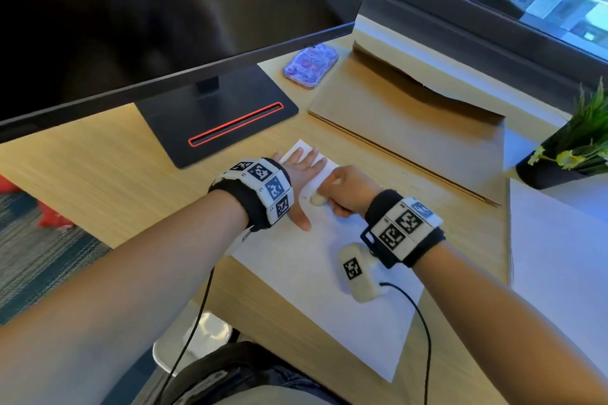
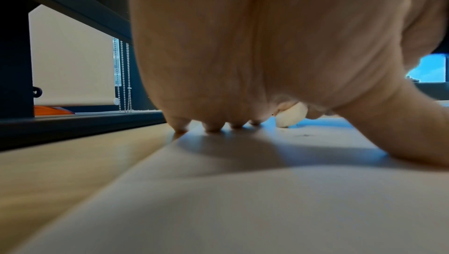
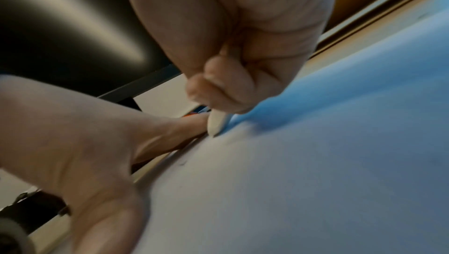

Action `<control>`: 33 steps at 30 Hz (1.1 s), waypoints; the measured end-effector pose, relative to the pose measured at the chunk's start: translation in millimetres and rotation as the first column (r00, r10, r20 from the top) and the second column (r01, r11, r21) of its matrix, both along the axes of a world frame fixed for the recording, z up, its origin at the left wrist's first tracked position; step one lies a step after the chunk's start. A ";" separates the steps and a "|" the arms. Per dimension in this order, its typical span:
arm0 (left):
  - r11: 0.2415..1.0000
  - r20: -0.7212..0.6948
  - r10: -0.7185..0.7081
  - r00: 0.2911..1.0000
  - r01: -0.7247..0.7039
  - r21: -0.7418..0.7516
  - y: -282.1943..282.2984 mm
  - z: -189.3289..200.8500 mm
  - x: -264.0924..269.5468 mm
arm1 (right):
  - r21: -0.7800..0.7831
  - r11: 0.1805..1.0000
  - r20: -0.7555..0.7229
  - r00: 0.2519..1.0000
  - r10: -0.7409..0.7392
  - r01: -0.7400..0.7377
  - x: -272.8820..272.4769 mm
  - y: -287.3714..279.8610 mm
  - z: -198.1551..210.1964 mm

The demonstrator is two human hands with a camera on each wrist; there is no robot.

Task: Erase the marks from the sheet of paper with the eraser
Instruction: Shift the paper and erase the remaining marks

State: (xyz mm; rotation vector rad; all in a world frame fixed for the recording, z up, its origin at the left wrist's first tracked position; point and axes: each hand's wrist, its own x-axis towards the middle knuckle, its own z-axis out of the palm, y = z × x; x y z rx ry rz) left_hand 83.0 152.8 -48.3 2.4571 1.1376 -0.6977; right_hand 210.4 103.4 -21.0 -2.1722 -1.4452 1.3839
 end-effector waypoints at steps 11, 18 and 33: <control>1.000 0.003 0.003 1.000 -0.003 0.007 1.4 -6.6 -0.5 | -0.068 0.996 -0.062 0.996 0.057 -0.061 5.8 -2.4 0.9; 0.999 0.013 -0.007 1.000 0.007 0.033 0.4 -7.0 -1.2 | -0.023 0.999 0.014 1.000 -0.023 0.023 0.8 -9.0 -1.4; 1.000 0.013 0.004 1.000 -0.004 -0.005 1.1 -4.7 -0.3 | -0.080 0.992 0.003 0.995 0.098 -0.097 -3.2 -16.3 4.7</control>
